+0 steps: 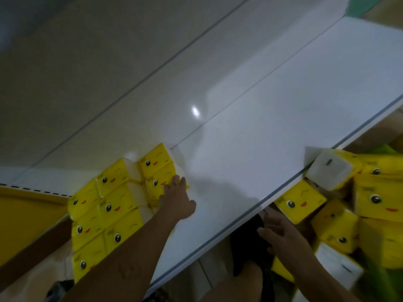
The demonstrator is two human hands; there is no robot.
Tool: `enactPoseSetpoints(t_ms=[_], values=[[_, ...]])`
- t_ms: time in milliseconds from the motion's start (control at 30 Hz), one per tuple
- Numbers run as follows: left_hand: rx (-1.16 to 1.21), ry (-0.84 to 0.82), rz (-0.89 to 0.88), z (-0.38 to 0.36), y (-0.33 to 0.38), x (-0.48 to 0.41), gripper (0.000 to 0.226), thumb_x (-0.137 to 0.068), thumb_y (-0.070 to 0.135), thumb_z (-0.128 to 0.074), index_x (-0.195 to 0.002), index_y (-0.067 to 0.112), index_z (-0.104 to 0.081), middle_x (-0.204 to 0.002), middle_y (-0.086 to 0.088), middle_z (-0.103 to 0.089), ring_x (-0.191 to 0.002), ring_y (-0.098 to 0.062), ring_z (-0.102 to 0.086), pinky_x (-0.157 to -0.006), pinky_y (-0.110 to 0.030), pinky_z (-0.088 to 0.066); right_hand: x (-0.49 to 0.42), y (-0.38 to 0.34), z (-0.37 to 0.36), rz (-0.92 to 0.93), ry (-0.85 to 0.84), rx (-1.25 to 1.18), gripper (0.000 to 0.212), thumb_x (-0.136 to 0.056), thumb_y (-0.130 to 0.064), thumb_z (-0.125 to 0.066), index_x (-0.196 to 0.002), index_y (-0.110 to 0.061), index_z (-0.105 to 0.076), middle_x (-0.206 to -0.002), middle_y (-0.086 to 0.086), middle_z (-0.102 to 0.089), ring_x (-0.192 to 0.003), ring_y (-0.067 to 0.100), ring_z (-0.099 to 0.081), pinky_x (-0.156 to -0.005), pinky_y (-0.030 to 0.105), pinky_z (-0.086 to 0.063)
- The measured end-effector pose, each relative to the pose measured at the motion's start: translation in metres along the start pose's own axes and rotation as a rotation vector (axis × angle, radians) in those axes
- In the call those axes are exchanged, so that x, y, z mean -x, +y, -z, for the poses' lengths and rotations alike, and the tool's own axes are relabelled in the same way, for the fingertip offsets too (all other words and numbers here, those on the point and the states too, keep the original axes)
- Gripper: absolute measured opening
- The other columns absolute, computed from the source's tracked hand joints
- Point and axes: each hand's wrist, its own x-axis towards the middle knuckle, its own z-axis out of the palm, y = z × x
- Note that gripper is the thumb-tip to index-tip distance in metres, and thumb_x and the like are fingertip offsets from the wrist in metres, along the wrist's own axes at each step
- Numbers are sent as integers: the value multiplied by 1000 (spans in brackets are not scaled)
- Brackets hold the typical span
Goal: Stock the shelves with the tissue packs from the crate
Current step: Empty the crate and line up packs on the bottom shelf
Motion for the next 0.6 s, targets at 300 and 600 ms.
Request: enactPoseSetpoints(t_ms=[300, 600], values=[[328, -126, -219, 46, 99, 56, 61, -90, 43, -60, -143, 20, -41, -149, -7, -34, -132, -26, -40, -107, -30, -34, 13, 42, 57, -86, 146, -3, 22, -85, -20, -69, -106, -24, -63, -102, 4, -68, -94, 25, -64, -88, 50, -52], [196, -408, -508, 19, 227, 122, 39, -91, 38, -58, -126, 20, -53, -126, -8, -56, -125, -27, -51, -88, -29, -40, 16, 78, 112, -212, 309, -107, 27, -89, -11, -60, -116, -11, -59, -101, 12, -62, -94, 27, -61, -85, 45, -54]])
